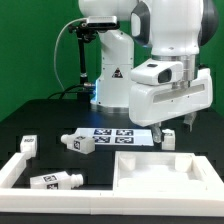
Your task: Assemble one leg
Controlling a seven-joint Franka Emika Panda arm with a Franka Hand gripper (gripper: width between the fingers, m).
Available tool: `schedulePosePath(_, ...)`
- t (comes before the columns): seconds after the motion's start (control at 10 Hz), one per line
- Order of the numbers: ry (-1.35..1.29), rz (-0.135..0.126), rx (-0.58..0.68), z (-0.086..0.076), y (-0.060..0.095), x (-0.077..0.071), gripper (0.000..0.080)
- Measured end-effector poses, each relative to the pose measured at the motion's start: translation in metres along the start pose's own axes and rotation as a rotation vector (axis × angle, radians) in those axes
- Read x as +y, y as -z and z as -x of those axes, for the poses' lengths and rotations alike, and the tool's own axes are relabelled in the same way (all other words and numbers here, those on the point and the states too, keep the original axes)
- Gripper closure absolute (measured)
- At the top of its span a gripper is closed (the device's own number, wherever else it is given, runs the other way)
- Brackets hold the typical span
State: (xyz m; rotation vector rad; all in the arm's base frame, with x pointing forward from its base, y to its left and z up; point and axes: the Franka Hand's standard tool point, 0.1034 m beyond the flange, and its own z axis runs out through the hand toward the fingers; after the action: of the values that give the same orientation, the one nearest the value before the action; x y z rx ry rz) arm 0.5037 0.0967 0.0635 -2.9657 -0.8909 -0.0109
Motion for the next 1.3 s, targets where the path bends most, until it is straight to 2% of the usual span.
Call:
schedulePosePath(0.1,-0.116,-0.006,0.001,0.002,-0.002,-0.002,0.0150)
schedulePosePath(0.2,-0.251,-0.012,-0.021,0.012,-0.008,-0.010,0.0150)
schedulePosePath(0.4,-0.473,-0.023,-0.116,0.023,-0.011,-0.032,0.0150)
schedulePosePath(0.5,-0.460,-0.025,-0.137,0.021,-0.010,-0.037,0.0150)
schedulePosePath(0.9,-0.457,-0.029,-0.171,0.024,-0.010,-0.037,0.0150)
schedulePosePath(1.0,-0.475,-0.039,-0.302,0.037,-0.011,-0.045,0.0150)
schedulePosePath(1.1,-0.471,-0.059,-0.405,0.037,-0.013,-0.046,0.0150)
schedulePosePath(1.2,-0.486,-0.098,-0.472,0.036,-0.017,-0.047,0.0150)
schedulePosePath(1.3,-0.497,-0.135,-0.594,0.042,-0.016,-0.048,0.0150)
